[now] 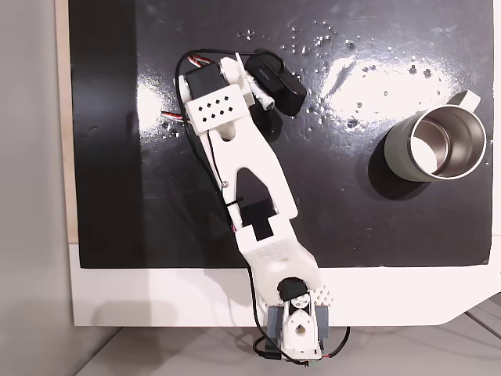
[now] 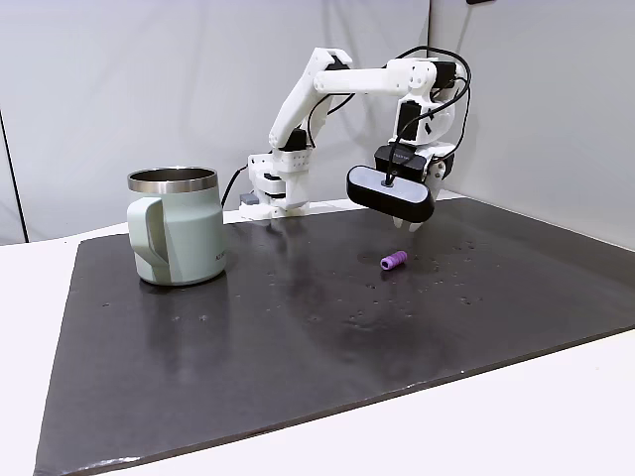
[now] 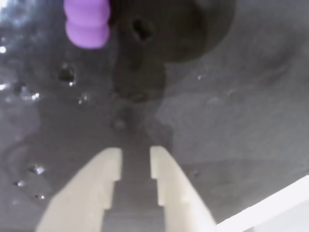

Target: Grasp a pengrip and put it in the cup.

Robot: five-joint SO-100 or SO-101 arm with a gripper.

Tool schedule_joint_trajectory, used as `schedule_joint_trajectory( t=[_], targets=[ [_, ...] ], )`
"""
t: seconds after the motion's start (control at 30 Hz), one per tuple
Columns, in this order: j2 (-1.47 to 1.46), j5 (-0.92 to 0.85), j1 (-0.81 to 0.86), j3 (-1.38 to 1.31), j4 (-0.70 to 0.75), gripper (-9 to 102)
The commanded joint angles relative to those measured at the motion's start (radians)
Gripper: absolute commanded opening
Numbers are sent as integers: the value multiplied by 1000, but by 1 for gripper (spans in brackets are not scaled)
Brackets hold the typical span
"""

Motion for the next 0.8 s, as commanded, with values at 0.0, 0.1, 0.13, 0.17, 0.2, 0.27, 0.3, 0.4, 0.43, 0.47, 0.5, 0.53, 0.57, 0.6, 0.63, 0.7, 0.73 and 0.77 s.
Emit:
schedule_joint_trajectory(
  t=[0.0,0.1,0.13,0.17,0.2,0.27,0.3,0.4,0.43,0.47,0.5,0.53,0.57,0.6,0.63,0.7,0.73,0.77],
  targets=[
    [-9,-49,31,-114,43,8],
    [-9,-84,57,-126,43,13],
    [-8,-98,66,-129,43,15],
    [-6,-109,74,-130,43,16],
    [-6,-118,84,-135,43,17],
    [-5,-140,104,-146,43,18],
    [-6,-147,117,-153,43,18],
    [-37,-169,152,-202,43,19],
    [-51,-178,164,-221,43,20],
    [-64,-187,172,-236,43,20],
    [-80,-196,178,-252,43,20],
    [-97,-202,186,-268,43,20],
    [-114,-207,189,-287,43,20],
    [-130,-213,190,-305,43,20],
    [-147,-216,190,-324,43,20],
    [-175,-225,189,-350,43,19],
    [-187,-232,186,-360,43,19],
    [-199,-236,183,-370,43,19]
  ],
)
